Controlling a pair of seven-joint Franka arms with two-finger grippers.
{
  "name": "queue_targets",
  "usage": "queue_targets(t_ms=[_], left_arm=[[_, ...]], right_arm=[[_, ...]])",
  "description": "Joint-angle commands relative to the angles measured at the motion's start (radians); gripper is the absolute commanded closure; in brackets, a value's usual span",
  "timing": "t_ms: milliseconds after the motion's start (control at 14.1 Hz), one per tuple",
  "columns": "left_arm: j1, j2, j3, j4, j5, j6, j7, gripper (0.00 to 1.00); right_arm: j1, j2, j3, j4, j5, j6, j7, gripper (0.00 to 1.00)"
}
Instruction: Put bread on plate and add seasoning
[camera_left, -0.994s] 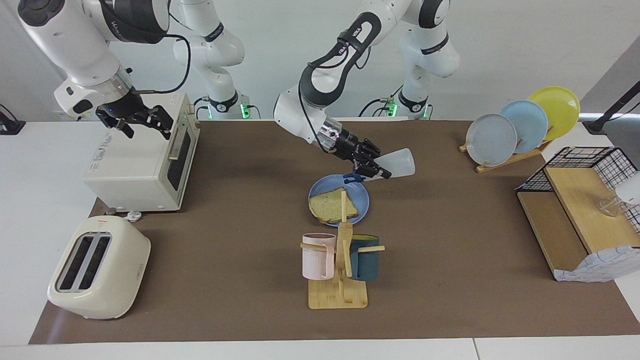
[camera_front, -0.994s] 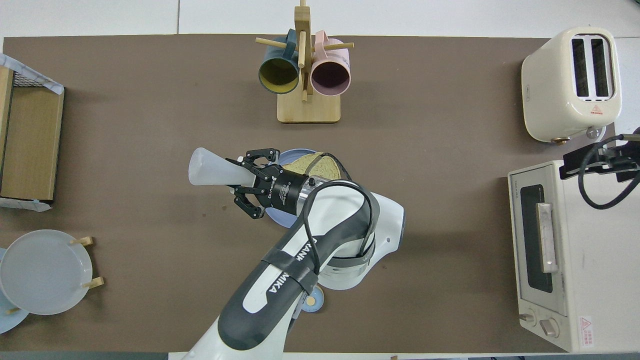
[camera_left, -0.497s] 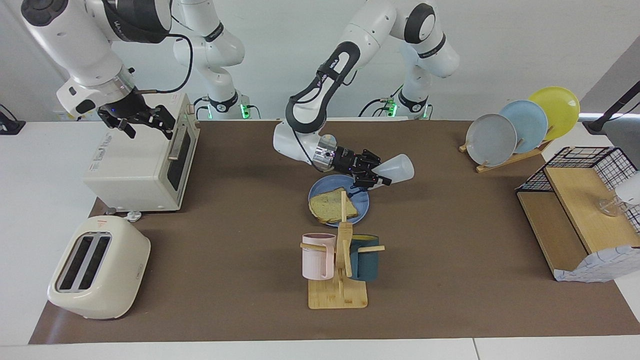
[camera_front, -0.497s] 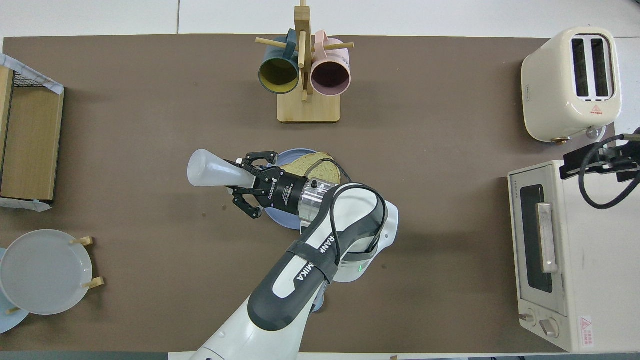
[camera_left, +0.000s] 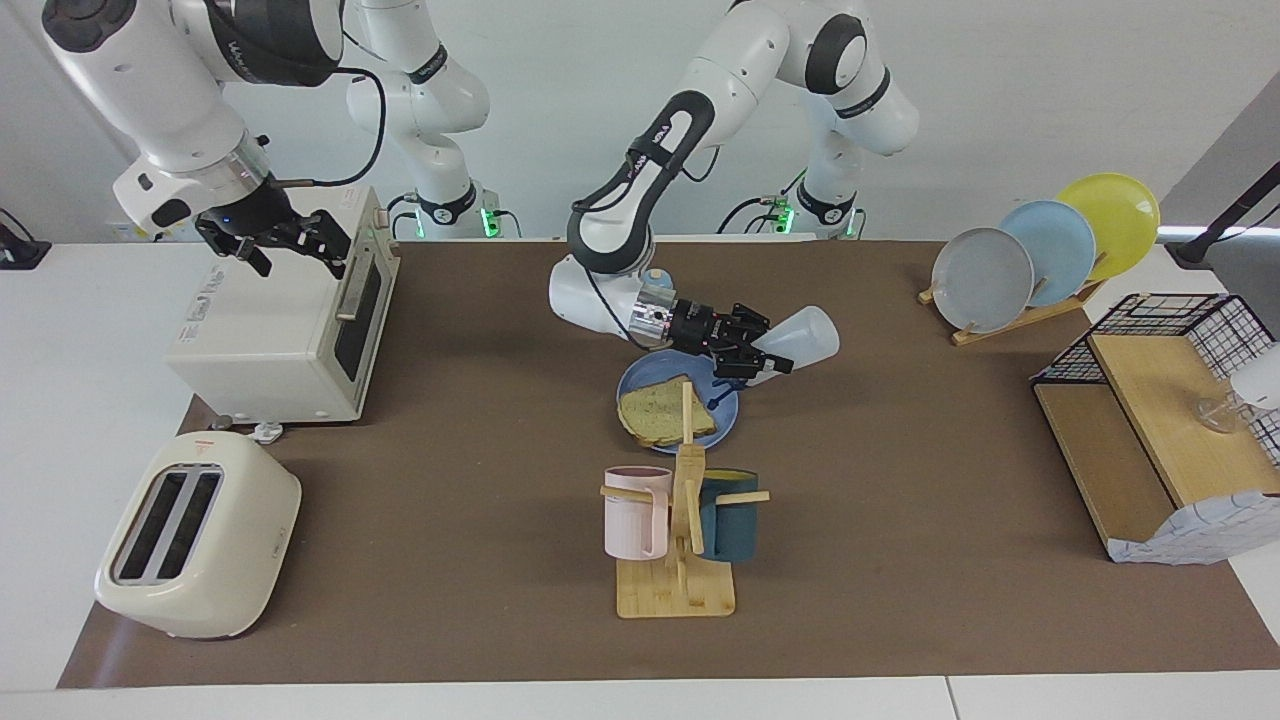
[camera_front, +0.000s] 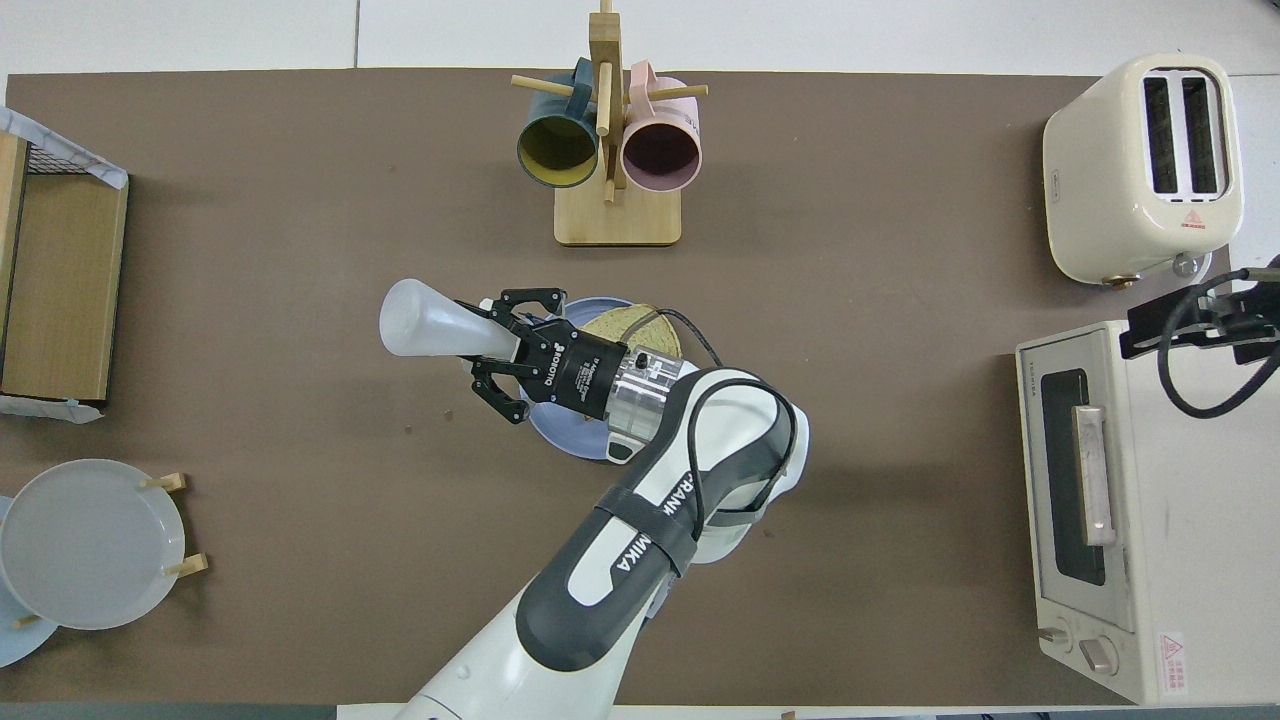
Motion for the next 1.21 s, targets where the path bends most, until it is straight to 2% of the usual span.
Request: queue_targets(t_ms=[0, 284, 710, 923, 1136], left_arm=[[-0.061, 0.024, 0.009, 0.047, 0.012, -0.036, 0.013, 1.0], [-0.028, 0.039, 0.012, 0.062, 0.053, -0.001, 0.012, 1.0], [0.154, 0.057, 0.013, 0.06, 0.188, 0.12, 0.01, 1.0], [0.158, 0.063, 0.012, 0.062, 0.188, 0.121, 0.01, 1.0], [0.101, 0.06, 0.007, 0.065, 0.147, 0.089, 0.012, 1.0]], right_arm=[[-0.005, -0.024, 0.003, -0.028, -0.004, 0.02, -0.015, 0.0], [-0.005, -0.024, 0.003, -0.028, -0.004, 0.019, -0.015, 0.0], [-0.005, -0.024, 0.002, -0.03, -0.004, 0.02, -0.015, 0.0], [-0.005, -0.024, 0.002, -0.028, -0.004, 0.02, -0.015, 0.0], [-0.005, -0.024, 0.003, -0.028, -0.004, 0.019, -0.015, 0.0]])
